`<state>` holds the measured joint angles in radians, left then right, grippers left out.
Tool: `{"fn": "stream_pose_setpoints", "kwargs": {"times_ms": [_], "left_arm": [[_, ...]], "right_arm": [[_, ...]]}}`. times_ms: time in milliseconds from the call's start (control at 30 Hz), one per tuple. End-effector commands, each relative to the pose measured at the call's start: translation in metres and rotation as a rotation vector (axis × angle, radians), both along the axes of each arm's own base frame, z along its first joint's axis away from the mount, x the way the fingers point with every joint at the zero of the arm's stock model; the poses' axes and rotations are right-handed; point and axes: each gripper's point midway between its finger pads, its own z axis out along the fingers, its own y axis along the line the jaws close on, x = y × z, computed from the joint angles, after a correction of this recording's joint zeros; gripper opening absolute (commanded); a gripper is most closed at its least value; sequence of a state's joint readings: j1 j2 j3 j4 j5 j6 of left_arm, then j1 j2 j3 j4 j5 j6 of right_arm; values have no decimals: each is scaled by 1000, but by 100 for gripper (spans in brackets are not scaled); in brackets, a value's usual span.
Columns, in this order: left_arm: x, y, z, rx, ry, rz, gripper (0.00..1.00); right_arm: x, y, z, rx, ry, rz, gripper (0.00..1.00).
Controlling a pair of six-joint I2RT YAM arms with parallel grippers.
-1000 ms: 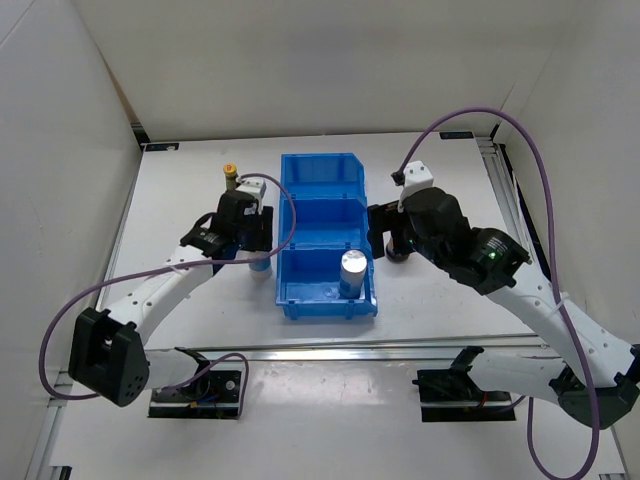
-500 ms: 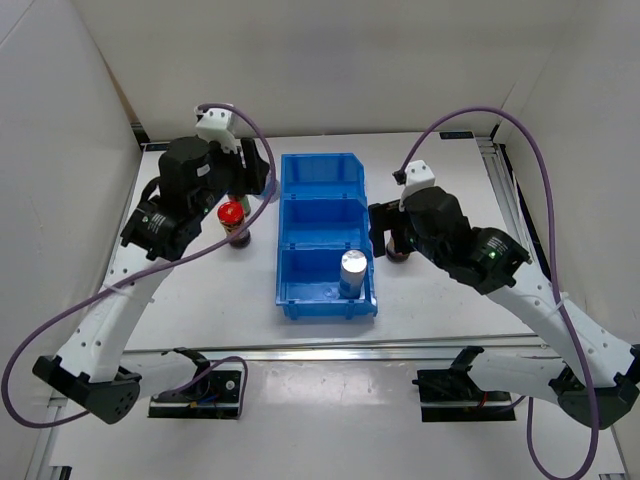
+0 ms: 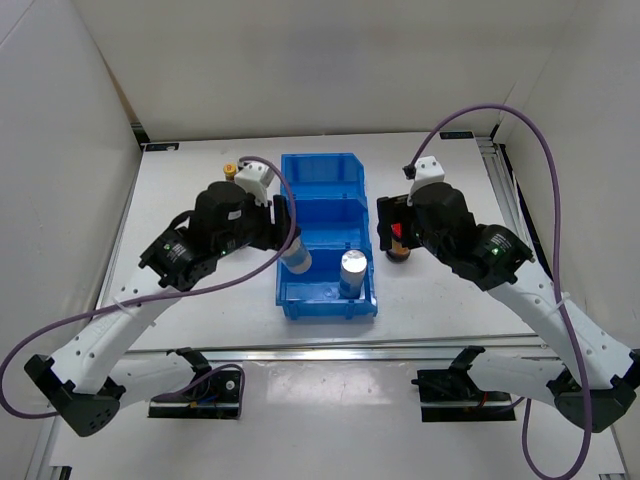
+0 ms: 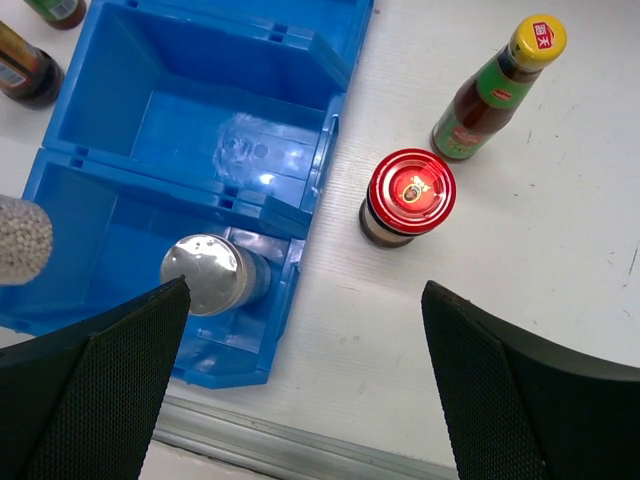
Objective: Organize the condiment bottles
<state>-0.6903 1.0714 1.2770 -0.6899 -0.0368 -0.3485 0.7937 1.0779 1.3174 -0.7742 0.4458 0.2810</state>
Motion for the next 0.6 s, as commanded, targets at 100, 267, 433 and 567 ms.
{"fn": "stream_pose_setpoints", "kwargs": {"times_ms": [100,267,433,567], "left_arm": [[-9,-14,-6,-66,-21,-7,11],[1,-16,-36,-9,-33,-4,11],[20,-18,-62,69,-59,15,14],[29,-24,-83,87,-58,19,19]], "right_arm": [[0,-7,3,11,-6,-44,100],[2,-18,-2,19,-1,-123,100],[2,-39,4,37,-37,-244,100],[-1,-49,1,-25,-38,-241,100]]}}
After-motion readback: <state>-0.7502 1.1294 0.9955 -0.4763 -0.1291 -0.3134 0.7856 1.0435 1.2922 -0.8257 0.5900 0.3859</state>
